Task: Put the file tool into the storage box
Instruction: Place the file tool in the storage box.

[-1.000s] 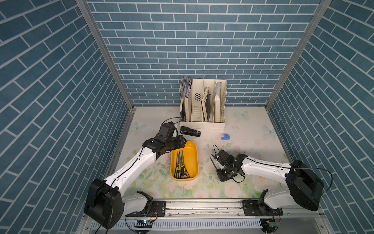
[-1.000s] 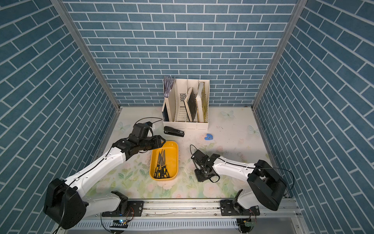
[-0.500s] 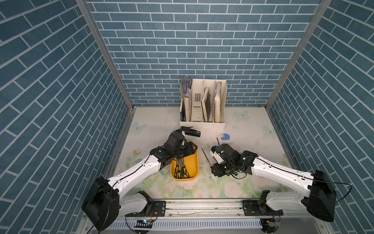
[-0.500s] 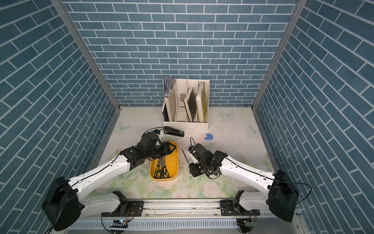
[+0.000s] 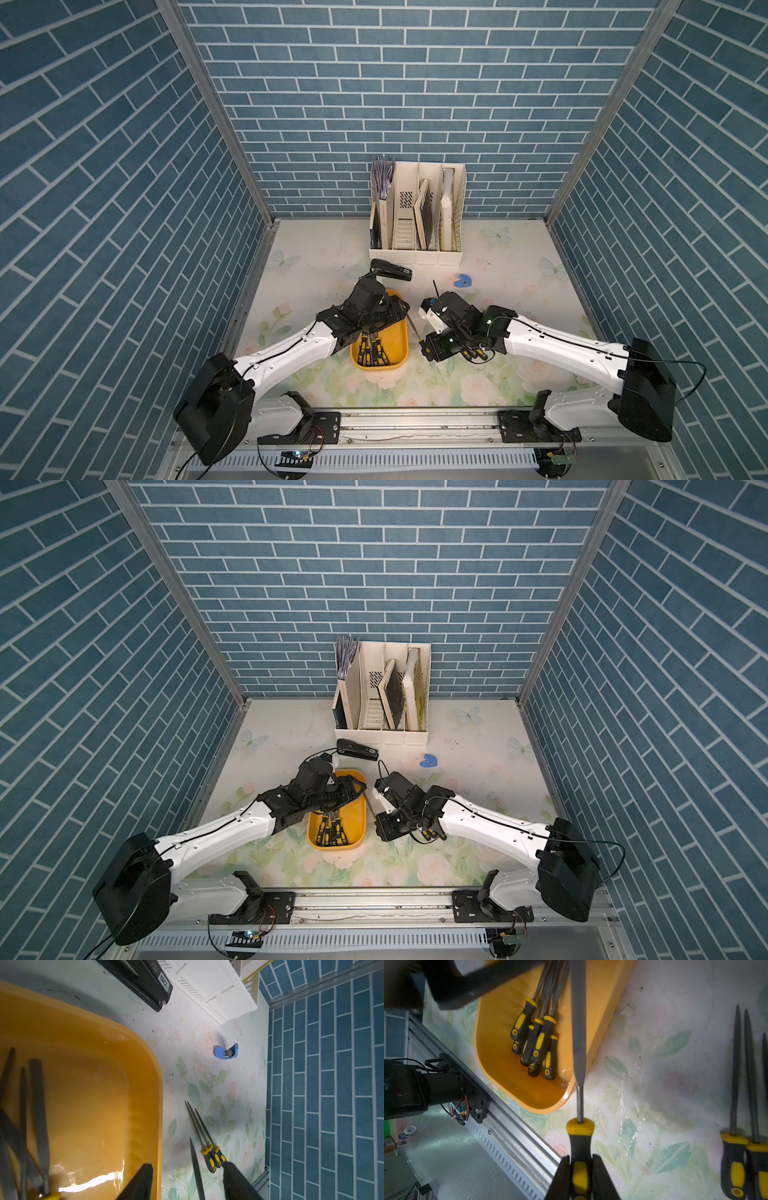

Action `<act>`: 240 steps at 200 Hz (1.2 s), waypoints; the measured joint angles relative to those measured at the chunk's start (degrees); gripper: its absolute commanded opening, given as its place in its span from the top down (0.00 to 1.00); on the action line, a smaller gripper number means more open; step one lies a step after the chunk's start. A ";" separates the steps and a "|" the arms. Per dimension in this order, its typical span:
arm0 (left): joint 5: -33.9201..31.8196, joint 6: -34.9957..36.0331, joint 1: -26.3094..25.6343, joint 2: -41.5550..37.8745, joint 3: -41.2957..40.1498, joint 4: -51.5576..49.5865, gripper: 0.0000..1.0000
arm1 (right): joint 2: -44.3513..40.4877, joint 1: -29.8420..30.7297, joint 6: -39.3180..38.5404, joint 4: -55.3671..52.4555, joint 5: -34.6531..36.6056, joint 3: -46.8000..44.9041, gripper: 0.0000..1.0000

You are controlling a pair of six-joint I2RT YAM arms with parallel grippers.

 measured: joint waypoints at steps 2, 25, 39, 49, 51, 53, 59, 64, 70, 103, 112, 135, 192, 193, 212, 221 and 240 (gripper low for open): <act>0.00 0.00 -0.04 0.11 0.00 0.04 0.48 | 0.04 0.00 0.00 0.00 0.00 0.07 0.84; 0.00 -1.14 -0.59 1.33 -0.20 0.63 0.72 | 0.17 0.00 0.00 0.13 0.00 0.48 0.84; 0.02 -0.98 -0.70 1.62 -0.20 1.03 0.83 | 0.22 0.00 0.00 0.11 -0.02 0.48 0.84; 0.00 -0.85 -0.76 1.62 -0.20 1.27 0.90 | 0.22 0.00 0.00 0.11 -0.04 0.48 0.82; -0.02 -1.27 -0.79 1.62 -0.20 1.33 0.92 | 0.22 0.00 0.00 0.11 -0.04 0.48 0.82; -0.02 -0.74 -0.79 1.62 -0.20 1.38 0.93 | 0.24 0.00 0.00 0.11 -0.04 0.48 0.82; 0.07 -1.20 -0.83 1.62 -0.20 1.60 0.96 | 0.28 0.00 0.09 0.13 -0.09 0.48 0.80; 0.31 -1.84 -0.85 1.62 -0.20 2.03 0.99 | 0.39 0.00 0.48 0.17 -0.24 0.48 0.78; 0.52 -2.29 -0.92 1.60 0.00 2.75 1.00 | 0.63 0.11 0.66 0.33 -0.37 0.48 0.72; -0.66 -0.79 -1.07 1.51 0.57 1.01 1.00 | 1.01 0.26 0.76 0.44 -0.39 0.57 0.40; -0.85 -0.42 -0.90 1.49 0.57 0.26 1.00 | 0.94 0.24 0.90 0.46 -0.44 0.57 0.34; -0.79 0.98 0.46 0.87 0.59 -2.19 1.00 | 0.17 0.04 0.33 0.33 -0.31 0.59 0.24; 0.07 7.54 11.87 -2.78 5.55 -8.72 1.00 | -6.71 -4.72 0.17 -1.31 -0.13 0.35 0.21; 0.09 7.63 11.98 -2.75 5.62 -8.76 1.00 | -6.80 -4.81 0.17 -1.33 -0.13 0.33 0.21; 0.11 10.16 13.03 -0.63 7.63 -9.62 1.00 | -8.44 -6.69 0.17 -1.40 -0.09 -0.94 0.21; 0.28 11.15 13.07 0.85 8.24 -9.60 1.00 | -8.74 -7.04 0.17 -1.40 -0.09 -1.75 0.21; 0.48 12.87 13.07 4.59 8.50 -9.53 1.00 | -8.76 -7.37 0.15 -1.44 -0.09 -3.67 0.21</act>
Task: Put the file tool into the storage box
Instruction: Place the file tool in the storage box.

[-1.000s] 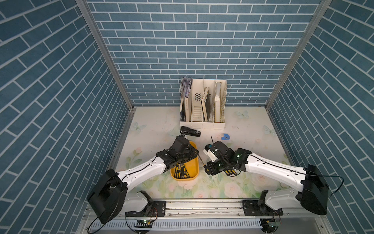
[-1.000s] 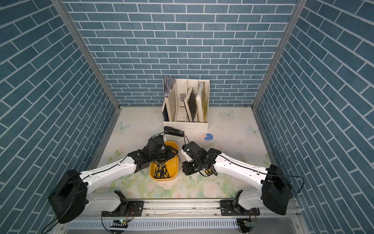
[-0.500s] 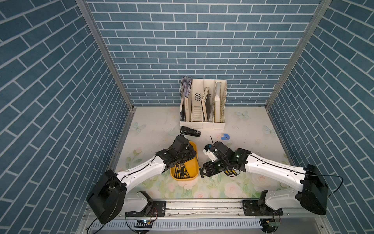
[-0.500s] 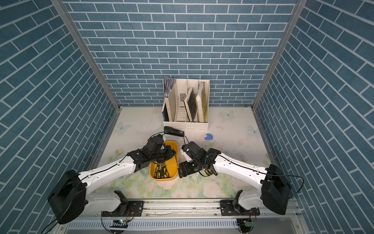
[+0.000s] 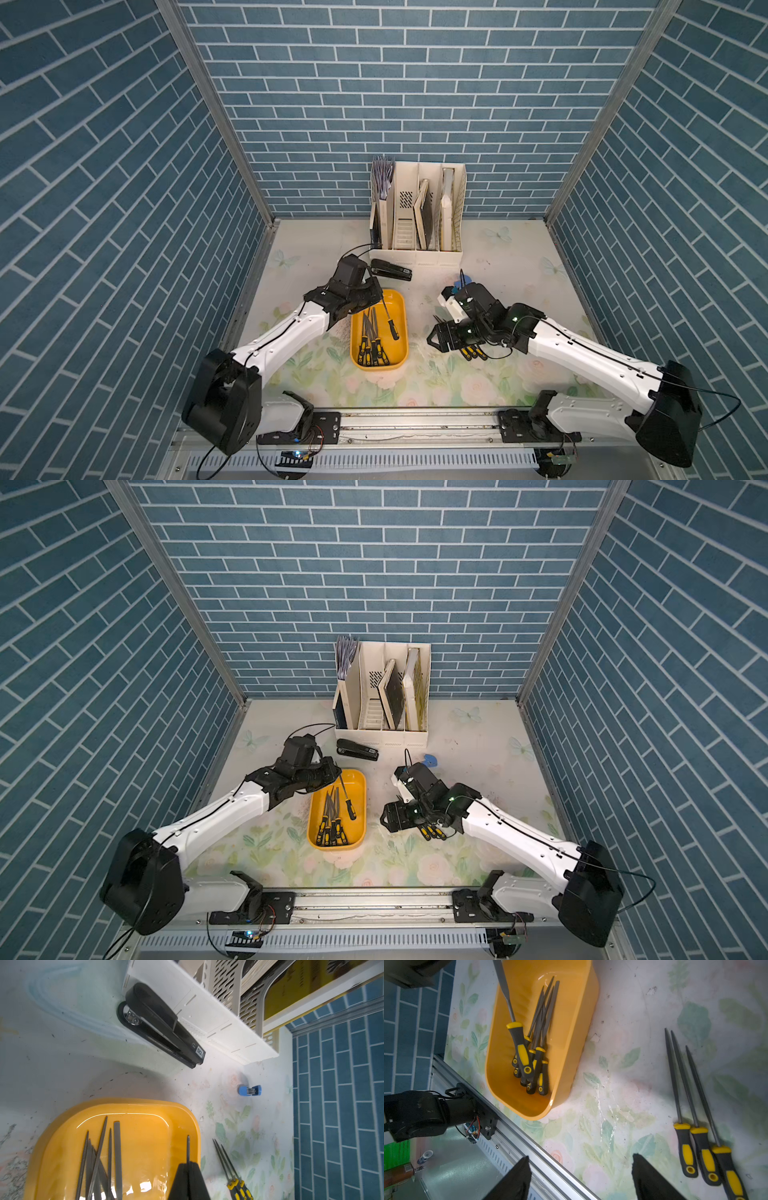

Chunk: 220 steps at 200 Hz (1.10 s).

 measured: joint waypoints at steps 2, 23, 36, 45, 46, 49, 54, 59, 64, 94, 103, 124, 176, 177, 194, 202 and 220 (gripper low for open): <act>0.00 0.17 0.00 0.42 0.00 -0.02 1.00 | 0.02 -0.02 0.00 -0.02 0.00 -0.20 0.21; 0.04 1.60 -0.09 4.81 -0.02 0.28 1.00 | 0.04 -0.31 -0.04 -0.17 0.11 -2.01 0.21; 0.00 2.51 -0.28 6.97 -0.02 0.50 1.00 | 0.04 -0.57 -0.22 -0.37 0.26 -2.82 0.20; -0.04 3.15 -0.46 8.13 -0.02 0.72 1.00 | 0.09 -0.79 -0.26 -0.46 0.46 -3.30 0.21; -0.04 3.26 -0.50 8.28 -0.02 0.79 1.00 | 0.09 -0.83 -0.26 -0.46 0.48 -3.32 0.21; -0.04 3.43 -0.57 8.63 -0.02 0.85 1.00 | 0.13 -0.90 -0.26 -0.46 0.55 -3.45 0.21; -0.02 3.78 -0.72 9.25 -0.02 0.96 1.00 | 0.17 -1.03 -0.28 -0.46 0.59 -3.67 0.20; -0.09 4.17 -0.87 9.81 -0.02 1.01 1.00 | 0.24 -1.09 -0.31 -0.52 0.68 -3.82 0.20; -0.09 4.48 -0.98 10.23 -0.02 1.01 1.00 | 0.33 -1.16 -0.33 -0.57 0.76 -3.96 0.20; -0.20 6.45 -1.38 12.33 0.00 1.01 1.00 | 0.50 -1.25 -0.39 -0.52 0.96 -4.57 0.21; -0.22 6.95 -1.42 12.83 0.00 0.98 1.00 | 0.59 -1.29 -0.39 -0.52 0.98 -4.76 0.20; -0.22 7.63 -1.44 13.25 0.00 0.87 1.00 | 0.70 -1.33 -0.42 -0.42 0.98 -5.16 0.20; -0.26 8.70 -1.64 13.25 0.00 0.63 1.00 | 1.09 -1.36 -0.42 -0.15 0.98 -6.29 0.20; -0.26 8.72 -1.64 13.25 0.00 0.63 1.00 | 1.11 -1.36 -0.42 -0.13 0.96 -6.32 0.20; -0.52 8.98 -1.64 13.25 0.00 0.26 1.00 | 1.46 -1.38 -0.42 0.13 0.96 -6.88 0.20; -0.68 9.07 -1.64 13.25 0.00 0.11 1.00 | 1.62 -1.42 -0.42 0.15 0.98 -7.13 0.20; -0.98 9.29 -1.64 13.25 0.00 -0.22 1.00 | 2.12 -1.62 -0.42 0.11 1.20 -7.43 0.20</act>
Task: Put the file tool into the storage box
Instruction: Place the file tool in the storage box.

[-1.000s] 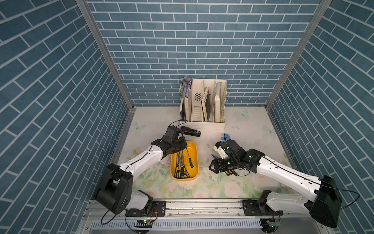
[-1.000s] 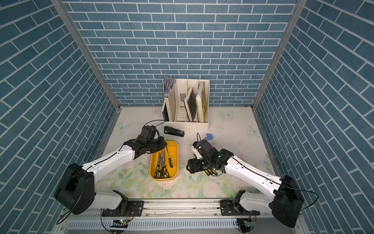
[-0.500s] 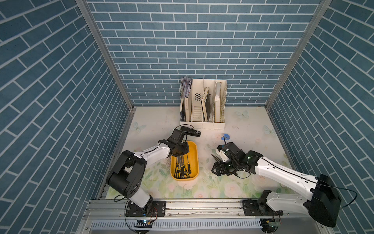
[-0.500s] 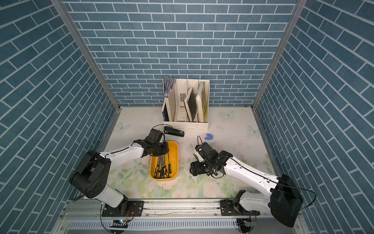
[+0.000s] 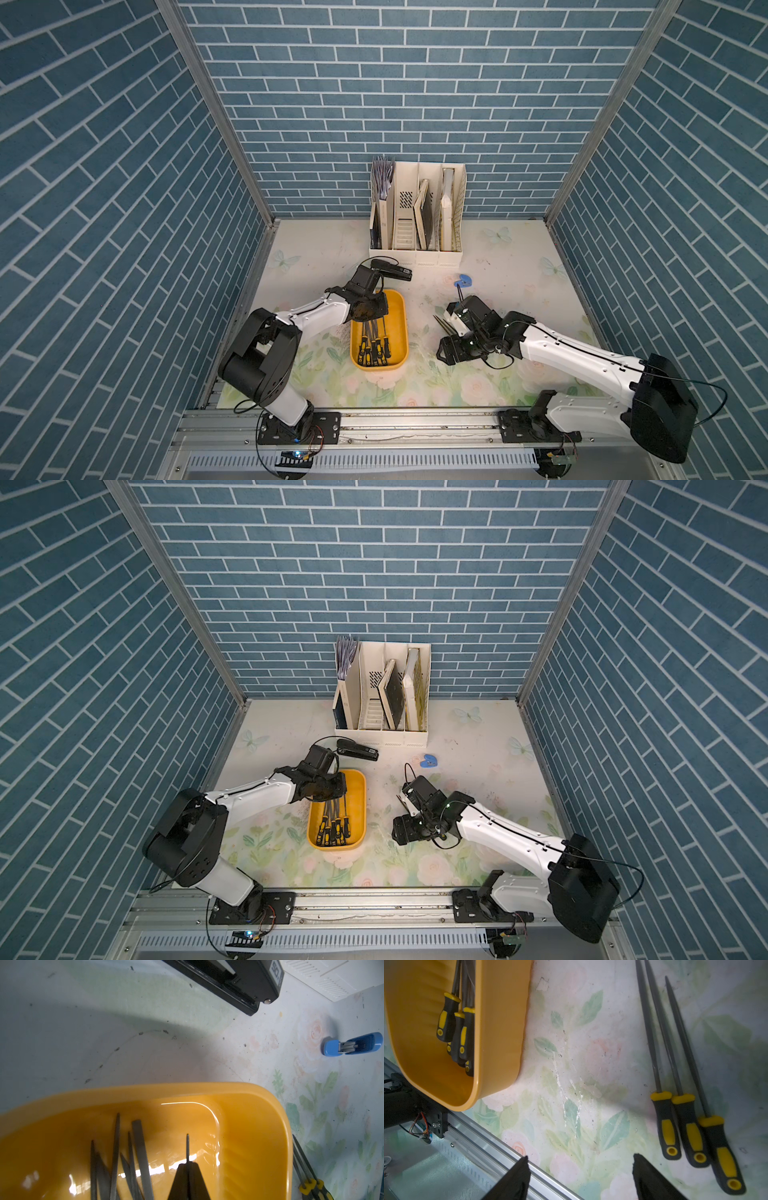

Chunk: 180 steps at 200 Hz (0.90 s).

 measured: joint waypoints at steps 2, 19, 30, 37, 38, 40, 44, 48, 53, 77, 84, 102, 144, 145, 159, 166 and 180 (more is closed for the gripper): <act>-0.07 0.00 0.00 0.00 0.00 -0.02 1.00 | 0.07 -0.02 0.00 0.00 0.04 -0.02 0.20; -0.50 0.13 -0.02 0.00 0.00 -0.31 1.00 | 0.55 -0.42 0.00 -0.04 0.81 -0.04 0.20; -0.72 0.15 -0.04 0.00 0.00 -0.50 1.00 | 0.92 -0.68 -0.02 -0.09 1.33 -0.04 0.20; -0.81 0.20 -0.04 0.00 0.00 -0.63 1.00 | 1.20 -0.81 -0.04 -0.15 1.68 -0.04 0.20; -0.83 0.20 -0.04 0.00 0.00 -0.66 1.00 | 1.27 -0.83 -0.07 -0.17 1.77 -0.04 0.20; -0.85 0.20 -0.04 0.00 0.00 -0.70 1.00 | 1.33 -0.85 -0.07 -0.20 1.84 -0.04 0.20; -0.96 0.20 -0.04 0.00 0.00 -0.76 1.00 | 1.53 -0.87 -0.13 -0.26 2.08 -0.04 0.20; -1.01 0.22 -0.04 0.00 0.00 -0.85 1.00 | 1.70 -0.94 -0.28 -0.42 2.38 -0.04 0.20; -1.11 0.20 -0.04 0.00 0.00 -0.98 0.99 | 1.92 -0.96 -0.46 -0.59 2.64 -0.04 0.20; -1.68 0.22 -0.04 0.00 0.00 -1.53 0.94 | 2.82 -0.96 -1.29 -1.55 4.20 -0.04 0.21; -1.84 0.22 -0.04 0.00 0.00 -1.62 0.94 | 3.08 -0.96 -1.46 -1.77 4.59 -0.04 0.21; -2.19 0.31 -0.04 0.00 0.00 -2.01 0.89 | 3.89 -0.96 -1.97 -2.47 5.92 -0.04 0.23; -3.17 1.11 -0.07 -0.15 0.00 -3.10 0.71 | 6.40 -0.98 -3.50 -3.78 9.35 -0.04 0.27; -3.17 1.25 -0.07 -0.17 0.00 -3.13 0.71 | 6.47 -0.96 -3.54 -3.78 9.40 -0.04 0.27; -3.17 1.22 -0.09 -0.61 0.00 -3.30 0.70 | 7.41 -0.96 -4.11 -3.72 9.92 -0.04 0.28; -3.17 1.22 -0.09 -1.01 0.00 -3.39 0.70 | 7.80 -0.98 -4.26 -3.67 10.08 -0.04 0.29; -3.17 1.20 -0.11 -1.97 0.00 -3.76 0.69 | 8.46 -0.98 -4.48 -3.45 10.23 -0.04 0.30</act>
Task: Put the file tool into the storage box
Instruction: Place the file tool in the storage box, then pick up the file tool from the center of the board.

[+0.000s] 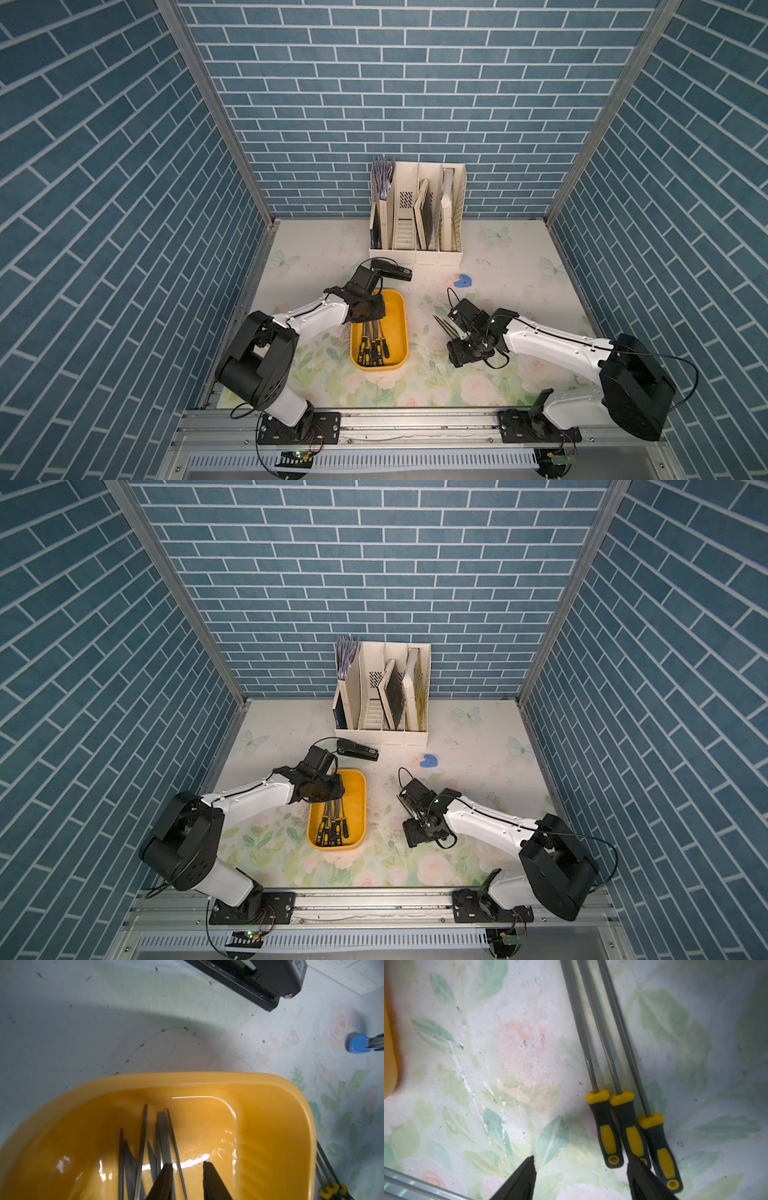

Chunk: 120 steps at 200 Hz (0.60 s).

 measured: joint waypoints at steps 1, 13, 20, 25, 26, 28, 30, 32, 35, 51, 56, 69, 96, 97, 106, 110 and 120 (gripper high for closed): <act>0.00 0.00 0.00 -0.04 0.00 -0.04 0.69 | 0.07 0.00 0.02 0.04 0.02 0.00 0.30; 0.00 0.02 0.00 -1.03 0.15 -0.61 0.68 | 0.52 0.00 -0.02 0.35 0.04 0.00 0.31; 0.00 0.00 0.00 -1.57 0.35 -0.98 0.67 | 0.79 0.00 -0.02 0.61 0.04 0.00 0.31; 0.02 0.02 0.00 -2.01 0.50 -1.22 0.67 | 0.94 0.00 -0.02 0.76 0.07 0.00 0.31; 0.02 0.02 0.00 -2.05 0.55 -1.25 0.67 | 0.98 0.00 -0.02 0.81 0.07 -0.02 0.31; 0.00 0.00 0.00 -2.21 0.61 -1.33 0.67 | 1.05 0.00 -0.02 0.90 0.04 -0.04 0.31; 0.02 -0.07 0.00 -2.38 0.70 -1.42 0.67 | 1.11 0.00 -0.02 0.98 0.04 -0.07 0.31; 0.02 -0.07 0.00 -2.49 0.76 -1.49 0.67 | 1.16 0.00 -0.02 1.07 0.07 -0.07 0.31; 0.04 -0.02 0.00 -2.69 0.87 -1.62 0.67 | 1.27 0.00 -0.02 1.09 0.04 -0.09 0.31; 0.07 -0.02 0.00 -3.72 1.70 -2.12 0.67 | 1.60 0.02 -0.02 1.70 0.07 -0.09 0.32; 0.13 -0.02 0.00 -4.00 1.95 -2.14 0.67 | 1.77 0.02 -0.04 1.92 0.07 -0.09 0.33; 0.31 -0.04 0.00 -4.63 2.60 -2.38 0.67 | 2.16 0.04 -0.02 2.12 -0.20 -0.09 0.35; 0.50 -0.07 0.00 -5.40 3.37 -2.60 0.67 | 2.54 0.00 -0.07 2.62 -0.74 -0.17 0.41; 0.50 -0.04 0.00 -5.42 3.39 -2.60 0.67 | 2.54 0.00 -0.07 2.67 -0.74 -0.17 0.41; 0.52 -0.04 0.00 -5.53 3.41 -2.60 0.67 | 2.51 0.00 -0.07 2.86 -0.81 -0.35 0.44; 0.52 -0.04 0.00 -5.55 3.41 -2.62 0.67 | 2.51 0.00 -0.04 2.99 -0.83 -0.46 0.44; 0.57 -0.04 0.00 -5.55 3.41 -2.71 0.67 | 2.51 -0.04 -0.07 3.17 -0.90 -0.83 0.45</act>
